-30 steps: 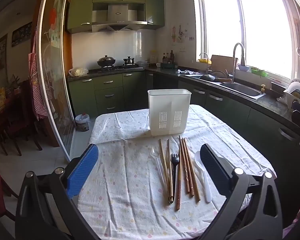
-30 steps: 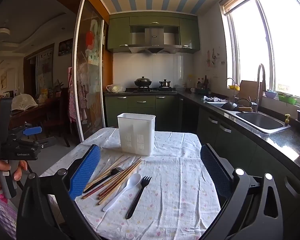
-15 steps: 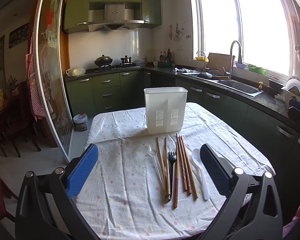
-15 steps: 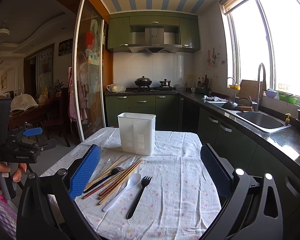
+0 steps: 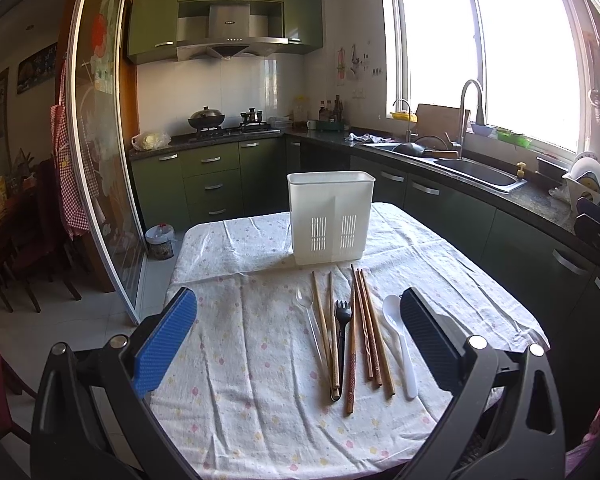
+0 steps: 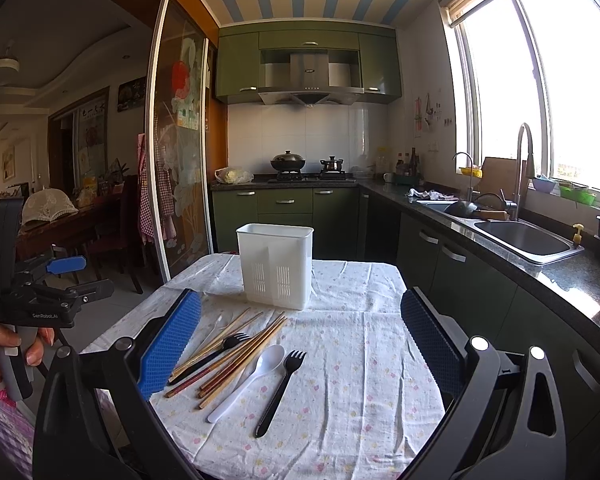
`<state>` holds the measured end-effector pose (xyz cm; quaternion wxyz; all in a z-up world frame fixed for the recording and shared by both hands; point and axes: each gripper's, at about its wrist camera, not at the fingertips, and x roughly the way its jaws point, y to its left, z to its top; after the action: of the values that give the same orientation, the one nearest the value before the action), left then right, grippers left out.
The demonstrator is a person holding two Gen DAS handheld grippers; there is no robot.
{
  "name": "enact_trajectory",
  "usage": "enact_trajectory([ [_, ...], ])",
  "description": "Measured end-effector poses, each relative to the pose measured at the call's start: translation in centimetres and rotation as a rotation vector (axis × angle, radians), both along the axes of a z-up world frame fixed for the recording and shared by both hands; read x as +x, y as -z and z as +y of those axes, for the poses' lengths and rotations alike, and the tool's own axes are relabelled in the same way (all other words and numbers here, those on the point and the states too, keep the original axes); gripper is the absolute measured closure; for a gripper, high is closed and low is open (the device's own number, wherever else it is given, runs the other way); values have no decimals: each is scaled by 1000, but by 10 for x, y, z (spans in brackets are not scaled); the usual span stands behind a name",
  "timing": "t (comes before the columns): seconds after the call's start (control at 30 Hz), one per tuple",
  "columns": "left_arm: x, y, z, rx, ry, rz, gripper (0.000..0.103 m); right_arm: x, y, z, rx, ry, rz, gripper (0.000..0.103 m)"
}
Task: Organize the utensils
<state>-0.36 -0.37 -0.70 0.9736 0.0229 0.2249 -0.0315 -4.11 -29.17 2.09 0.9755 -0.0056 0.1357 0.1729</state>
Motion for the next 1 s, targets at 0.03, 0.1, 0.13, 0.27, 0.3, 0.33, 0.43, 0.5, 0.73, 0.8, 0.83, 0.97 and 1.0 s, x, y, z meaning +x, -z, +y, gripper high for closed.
enact_trajectory([
  [0.03,0,1,0,1,0,1,6,-1,0,1,-1,0,0,4],
  [0.1,0,2,-1,1,0,2,6,0,0,0,1,0,1,4],
  [0.13,0,2,1,-1,1,2,6,0,0,0,1,-1,1,4],
  [0.27,0,3,1,-2,2,4,6,0,0,0,1,-1,2,4],
  [0.3,0,3,1,0,1,4,6,1,0,-1,1,-1,3,4],
  [0.33,0,3,1,0,0,4,6,0,0,0,1,-2,2,4],
  [0.43,0,3,1,-1,2,4,6,0,0,0,2,0,3,4],
  [0.5,0,3,1,-1,2,5,6,6,5,3,2,-1,6,4],
  [0.73,0,3,1,-1,2,5,6,7,7,4,2,-3,8,4],
  [0.8,-1,5,1,0,2,6,6,7,7,4,3,-3,8,4],
  [0.83,0,4,1,0,2,6,6,7,7,4,4,-3,8,4],
  [0.97,0,5,1,-1,2,8,6,7,7,4,3,-4,9,4],
  [1.0,0,5,1,0,2,7,6,7,7,5,0,-6,17,4],
])
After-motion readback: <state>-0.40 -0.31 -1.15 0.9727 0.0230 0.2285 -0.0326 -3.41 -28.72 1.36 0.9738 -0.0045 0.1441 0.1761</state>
